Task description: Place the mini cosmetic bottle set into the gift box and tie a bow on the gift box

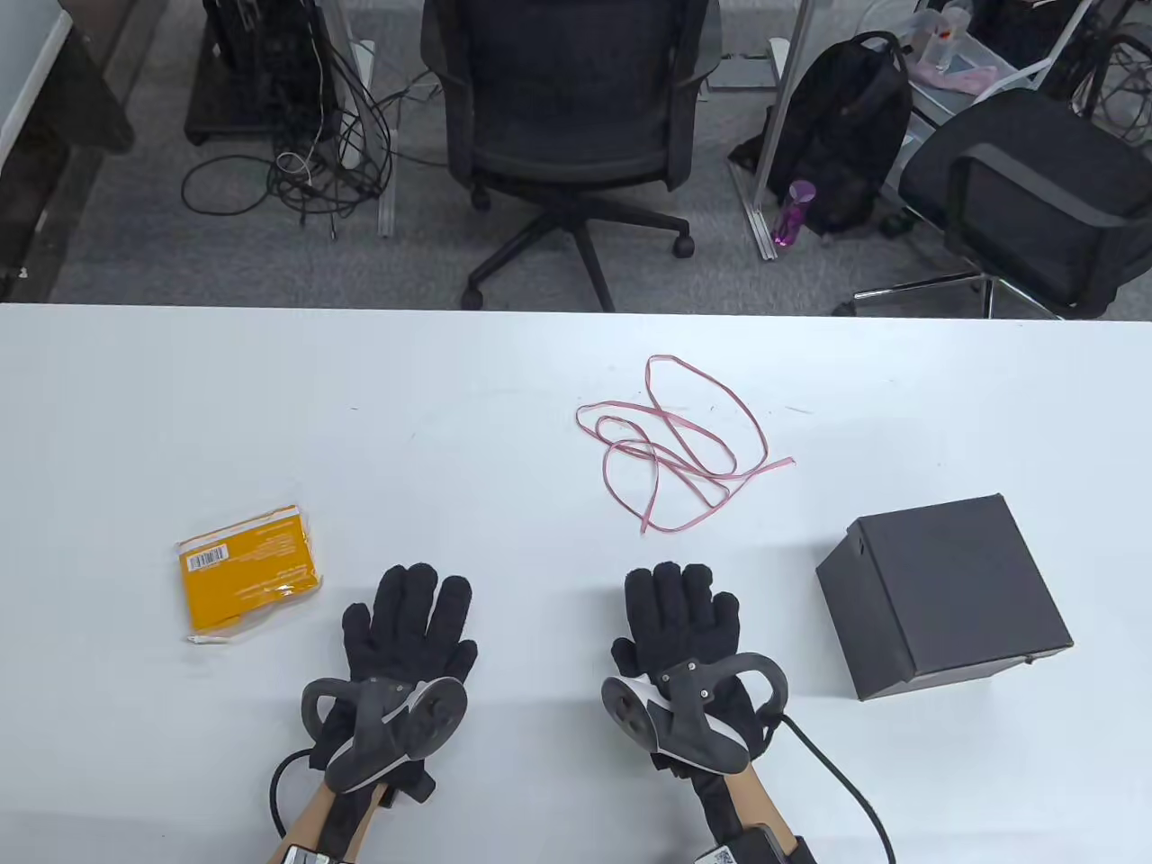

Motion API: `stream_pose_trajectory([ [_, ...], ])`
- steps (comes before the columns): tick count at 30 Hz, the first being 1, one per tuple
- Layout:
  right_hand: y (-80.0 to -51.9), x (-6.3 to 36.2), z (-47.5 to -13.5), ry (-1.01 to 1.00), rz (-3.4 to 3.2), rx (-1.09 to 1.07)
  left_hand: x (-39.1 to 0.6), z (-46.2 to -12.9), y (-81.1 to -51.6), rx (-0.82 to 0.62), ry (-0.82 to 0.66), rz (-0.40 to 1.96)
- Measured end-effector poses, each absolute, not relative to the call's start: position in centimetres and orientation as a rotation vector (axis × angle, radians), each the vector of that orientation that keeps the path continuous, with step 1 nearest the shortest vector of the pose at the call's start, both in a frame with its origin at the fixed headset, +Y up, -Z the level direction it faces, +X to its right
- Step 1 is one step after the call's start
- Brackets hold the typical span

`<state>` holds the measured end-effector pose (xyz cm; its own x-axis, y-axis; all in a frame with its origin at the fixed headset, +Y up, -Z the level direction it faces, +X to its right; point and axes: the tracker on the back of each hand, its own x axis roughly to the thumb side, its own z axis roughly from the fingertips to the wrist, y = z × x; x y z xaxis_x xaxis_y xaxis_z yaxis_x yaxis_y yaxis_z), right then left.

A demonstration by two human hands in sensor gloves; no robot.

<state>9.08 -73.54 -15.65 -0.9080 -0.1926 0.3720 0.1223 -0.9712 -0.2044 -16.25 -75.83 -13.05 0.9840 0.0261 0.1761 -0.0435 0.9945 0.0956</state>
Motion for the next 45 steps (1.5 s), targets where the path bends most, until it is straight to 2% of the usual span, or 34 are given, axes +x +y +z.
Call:
stream_pose_trajectory([
  [21,-73.5,9.5,-15.7,0.242,-2.954,-0.557,-16.6,-12.6,-74.8,0.134,-0.147,0.034],
  [27,-72.2,10.0,-15.9,-0.016,-2.913,-0.432,-17.0,-12.5,-74.7,0.134,-0.135,0.052],
  [33,-68.5,14.0,-17.1,0.142,-2.960,-0.207,-17.3,-12.5,-74.6,0.138,-0.125,0.067],
  [41,-65.9,20.7,-18.7,0.047,-2.889,0.128,-17.4,-12.6,-74.6,0.127,-0.122,0.077],
  [45,-66.0,23.1,-19.3,-0.027,-2.848,0.227,-17.3,-12.6,-74.6,0.114,-0.120,0.071],
])
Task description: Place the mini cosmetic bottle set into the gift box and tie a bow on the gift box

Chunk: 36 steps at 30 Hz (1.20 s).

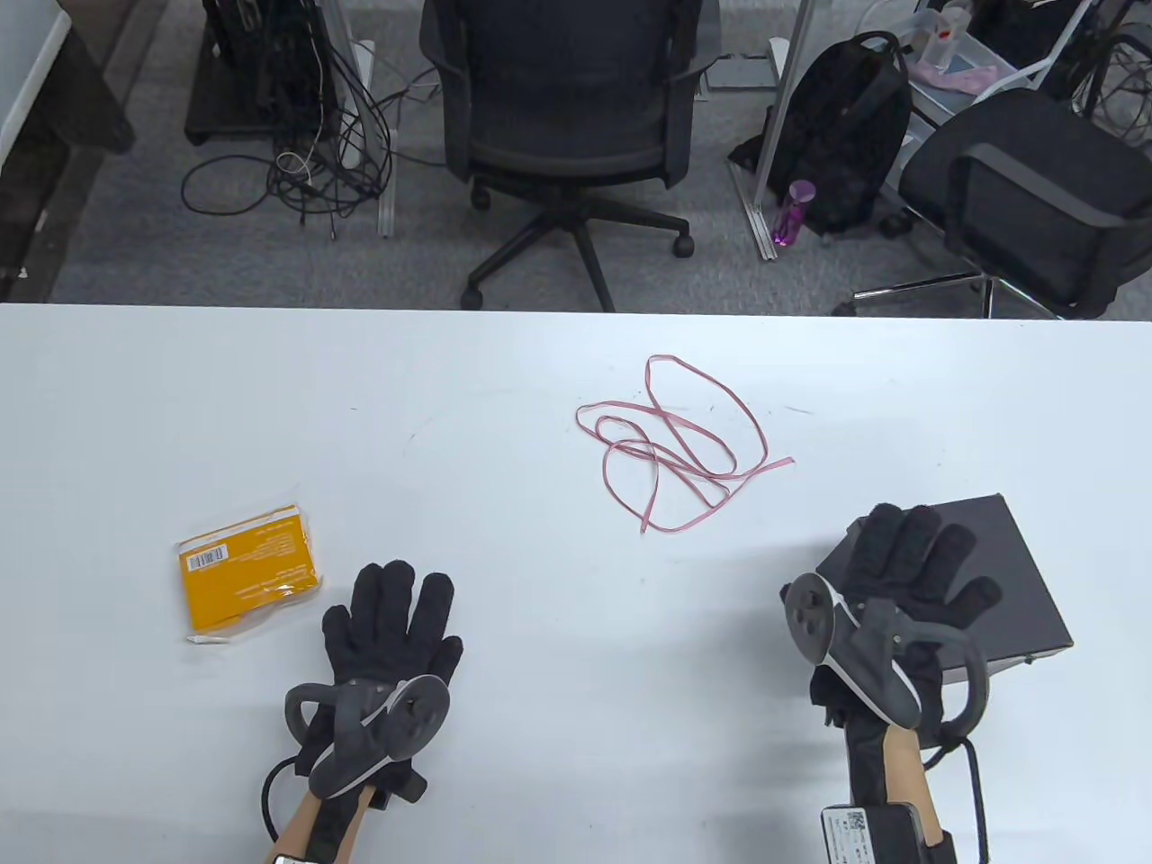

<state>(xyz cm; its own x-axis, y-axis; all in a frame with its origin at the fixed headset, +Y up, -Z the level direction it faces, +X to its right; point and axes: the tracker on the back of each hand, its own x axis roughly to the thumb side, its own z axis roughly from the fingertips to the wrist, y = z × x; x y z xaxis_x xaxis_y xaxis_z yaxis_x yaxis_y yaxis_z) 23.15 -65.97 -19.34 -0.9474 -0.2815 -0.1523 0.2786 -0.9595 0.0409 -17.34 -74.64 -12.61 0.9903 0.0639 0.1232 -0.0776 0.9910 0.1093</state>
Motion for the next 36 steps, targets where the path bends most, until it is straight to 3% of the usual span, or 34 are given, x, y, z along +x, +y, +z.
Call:
stream_pose_trajectory([
  [23,-68.3,27.5,-21.1,-0.322,-2.984,0.448,-18.0,-12.7,-74.4,0.098,-0.084,0.091],
  [28,-68.2,25.9,-20.5,-0.403,-2.961,0.362,-18.0,-12.8,-74.4,0.091,-0.079,0.090],
  [36,-67.9,20.6,-17.6,-0.407,-2.925,0.030,-18.1,-12.9,-74.5,0.084,-0.074,0.091],
])
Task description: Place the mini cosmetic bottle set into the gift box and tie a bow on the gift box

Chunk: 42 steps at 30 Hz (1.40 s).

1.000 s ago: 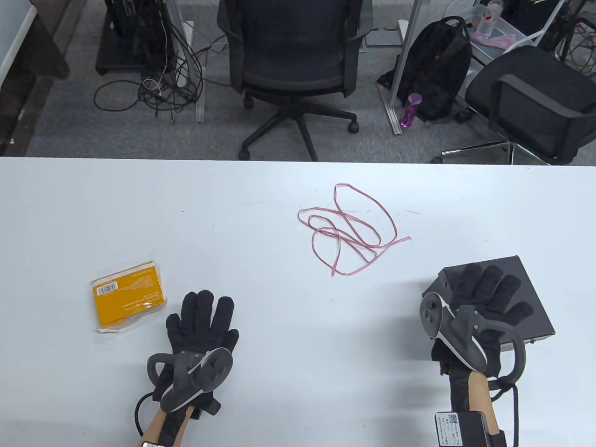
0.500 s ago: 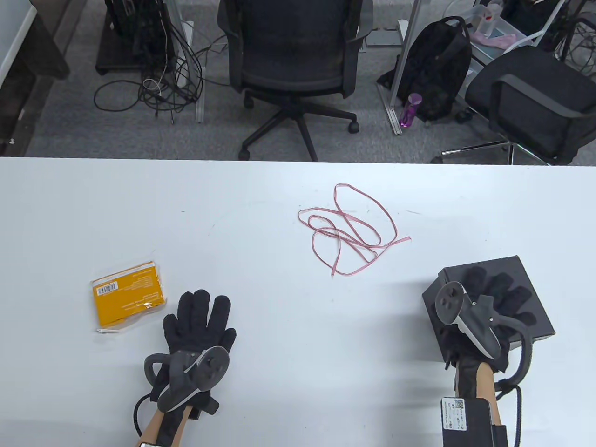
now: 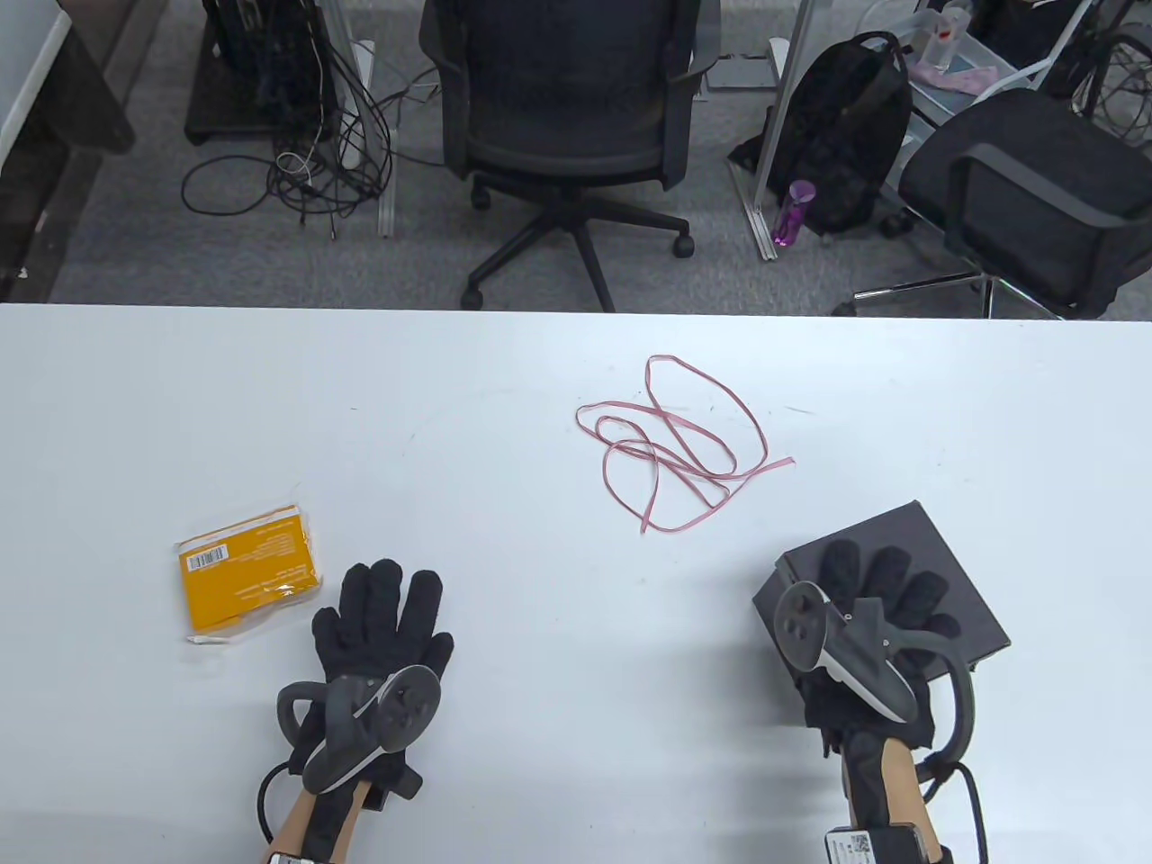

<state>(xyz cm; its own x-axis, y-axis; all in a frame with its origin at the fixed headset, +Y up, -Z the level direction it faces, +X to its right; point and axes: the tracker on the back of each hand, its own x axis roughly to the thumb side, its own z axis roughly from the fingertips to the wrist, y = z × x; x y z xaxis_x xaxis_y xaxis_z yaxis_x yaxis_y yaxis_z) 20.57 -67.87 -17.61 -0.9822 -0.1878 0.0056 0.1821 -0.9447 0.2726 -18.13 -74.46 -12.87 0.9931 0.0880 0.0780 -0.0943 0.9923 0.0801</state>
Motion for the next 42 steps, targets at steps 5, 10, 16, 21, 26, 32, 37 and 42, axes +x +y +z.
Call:
stream_pose_trajectory([
  [5,-67.8,17.5,-16.2,-0.403,-2.945,-0.181,-18.3,-12.9,-74.4,0.086,-0.067,0.103],
  [10,-67.7,14.8,-15.1,-0.432,-2.974,-0.408,-18.8,-13.0,-74.4,0.085,-0.052,0.116],
  [16,-67.6,12.1,-14.2,-0.532,-3.072,-0.773,-19.1,-13.1,-74.5,0.084,-0.038,0.124],
  [21,-67.7,9.2,-13.9,-0.595,-3.024,-1.084,-19.4,-13.2,-74.5,0.081,-0.022,0.132],
  [26,-67.9,5.9,-13.9,-0.600,-2.932,-1.280,-19.8,-13.3,-74.6,0.078,-0.004,0.140],
  [32,-68.0,3.2,-14.7,-0.600,-2.912,-1.329,-20.1,-13.4,-74.6,0.077,0.010,0.151],
  [37,-68.0,2.2,-15.5,-0.608,-2.922,-1.325,-20.2,-13.3,-74.7,0.078,0.013,0.149],
  [42,-68.1,1.9,-15.8,-0.568,-2.909,-1.326,-20.3,-13.4,-74.8,0.080,0.013,0.152],
])
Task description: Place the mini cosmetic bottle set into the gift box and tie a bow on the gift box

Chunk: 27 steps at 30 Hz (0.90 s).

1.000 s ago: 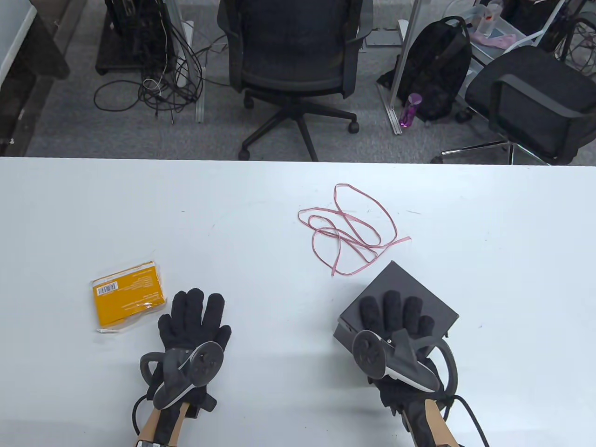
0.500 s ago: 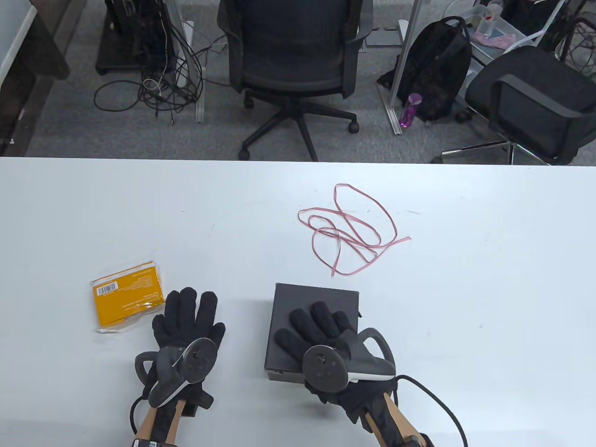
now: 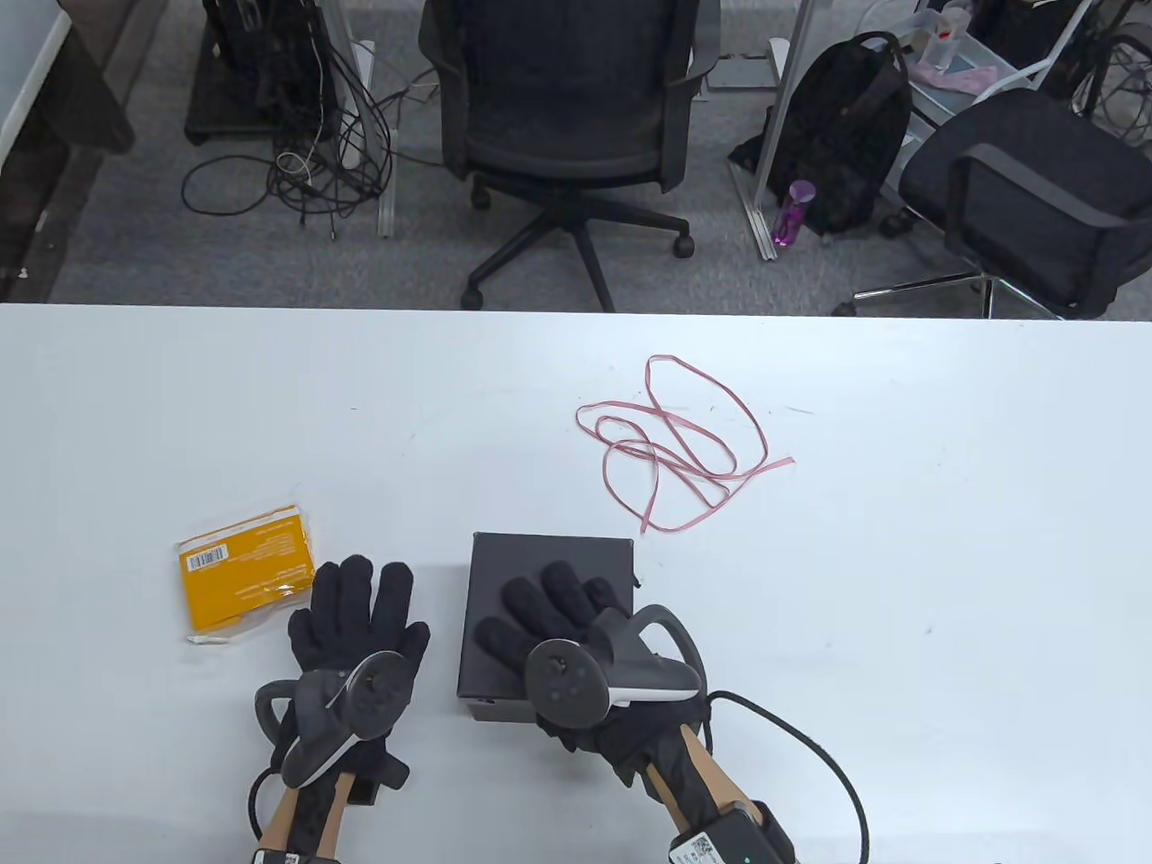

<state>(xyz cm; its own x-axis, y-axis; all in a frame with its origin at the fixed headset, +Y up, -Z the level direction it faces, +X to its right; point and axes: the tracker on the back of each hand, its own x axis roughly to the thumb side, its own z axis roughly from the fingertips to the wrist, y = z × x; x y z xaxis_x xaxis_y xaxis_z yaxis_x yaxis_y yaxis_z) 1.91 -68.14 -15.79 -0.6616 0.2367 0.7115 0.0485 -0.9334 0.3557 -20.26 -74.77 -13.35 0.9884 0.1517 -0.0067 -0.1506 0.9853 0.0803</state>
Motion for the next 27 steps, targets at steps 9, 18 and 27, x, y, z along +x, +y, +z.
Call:
stream_pose_trajectory([
  [9,-67.9,2.4,-15.7,0.435,2.722,1.301,-20.2,-13.4,-74.9,0.073,0.001,0.172],
  [18,-67.8,10.5,-16.1,-0.009,2.553,0.767,-20.1,-13.2,-74.8,0.115,-0.059,0.691],
  [27,-73.8,13.4,-16.5,0.091,2.059,0.366,-17.9,-12.4,-75.8,0.030,-0.066,1.240],
])
